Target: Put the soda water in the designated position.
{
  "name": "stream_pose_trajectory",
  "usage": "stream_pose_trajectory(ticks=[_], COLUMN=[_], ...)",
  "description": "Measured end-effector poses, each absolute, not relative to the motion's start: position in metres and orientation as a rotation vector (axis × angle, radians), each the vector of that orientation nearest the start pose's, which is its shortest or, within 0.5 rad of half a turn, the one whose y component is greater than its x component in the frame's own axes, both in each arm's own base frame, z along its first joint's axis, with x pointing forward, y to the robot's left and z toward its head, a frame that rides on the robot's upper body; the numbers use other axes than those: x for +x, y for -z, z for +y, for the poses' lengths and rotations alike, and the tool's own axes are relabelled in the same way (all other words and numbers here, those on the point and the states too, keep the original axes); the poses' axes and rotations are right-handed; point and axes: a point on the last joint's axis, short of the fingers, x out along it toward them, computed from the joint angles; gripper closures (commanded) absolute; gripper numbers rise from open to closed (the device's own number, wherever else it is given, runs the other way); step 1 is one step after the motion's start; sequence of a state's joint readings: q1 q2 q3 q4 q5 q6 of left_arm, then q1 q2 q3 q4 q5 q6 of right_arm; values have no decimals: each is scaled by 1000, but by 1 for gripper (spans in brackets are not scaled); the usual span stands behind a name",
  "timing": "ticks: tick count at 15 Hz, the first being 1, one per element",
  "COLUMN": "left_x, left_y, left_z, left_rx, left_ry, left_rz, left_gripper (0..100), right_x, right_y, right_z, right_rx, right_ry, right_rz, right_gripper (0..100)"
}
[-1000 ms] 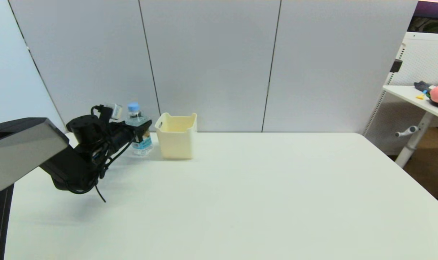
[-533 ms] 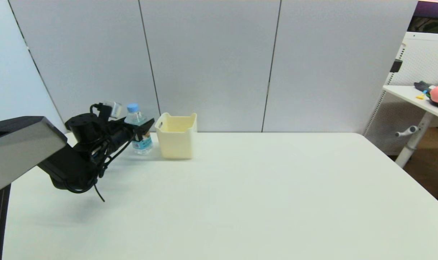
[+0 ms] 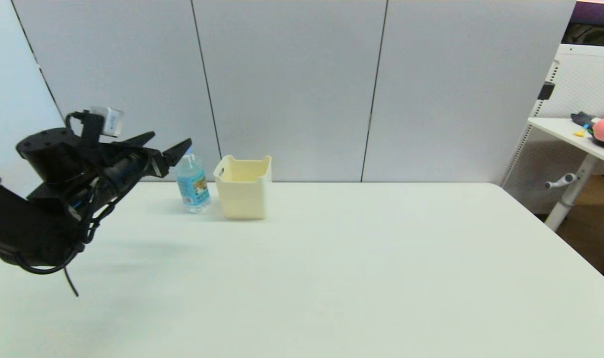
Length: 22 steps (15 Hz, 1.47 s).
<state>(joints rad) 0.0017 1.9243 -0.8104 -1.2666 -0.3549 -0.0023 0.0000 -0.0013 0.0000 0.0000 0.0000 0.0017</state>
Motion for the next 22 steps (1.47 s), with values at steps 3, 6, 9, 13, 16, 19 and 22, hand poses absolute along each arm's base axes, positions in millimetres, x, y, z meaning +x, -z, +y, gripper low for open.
stream_pose_trajectory(ticks=[3,6,9,13,16,19,22], left_x=[298,238,178,101,53,14,-9], left_y=[-215,-251,-272,-270,-251,-220,-177], left_z=[-7,-9,-10,-8,-7,-7,-7], left_rx=[40,70,98,99,106,142,191], left_ry=[352,359,358,323,304,277,263], left_rz=[-220,-305,-375,-374,-329,-235,-93], left_gripper=[0,0,0,0,0,0,0], right_x=[-23,-23,-23,-23,-23,-23,-23], right_y=[-75,-75,-75,-75,-75,-75,-75], right_z=[0,0,0,0,0,0,0], right_rx=[2,2,2,1,1,2,2], right_ry=[0,0,0,0,0,0,0], right_rz=[-1,-1,-1,-1,-1,-1,-1], right_gripper=[0,0,0,0,0,0,0])
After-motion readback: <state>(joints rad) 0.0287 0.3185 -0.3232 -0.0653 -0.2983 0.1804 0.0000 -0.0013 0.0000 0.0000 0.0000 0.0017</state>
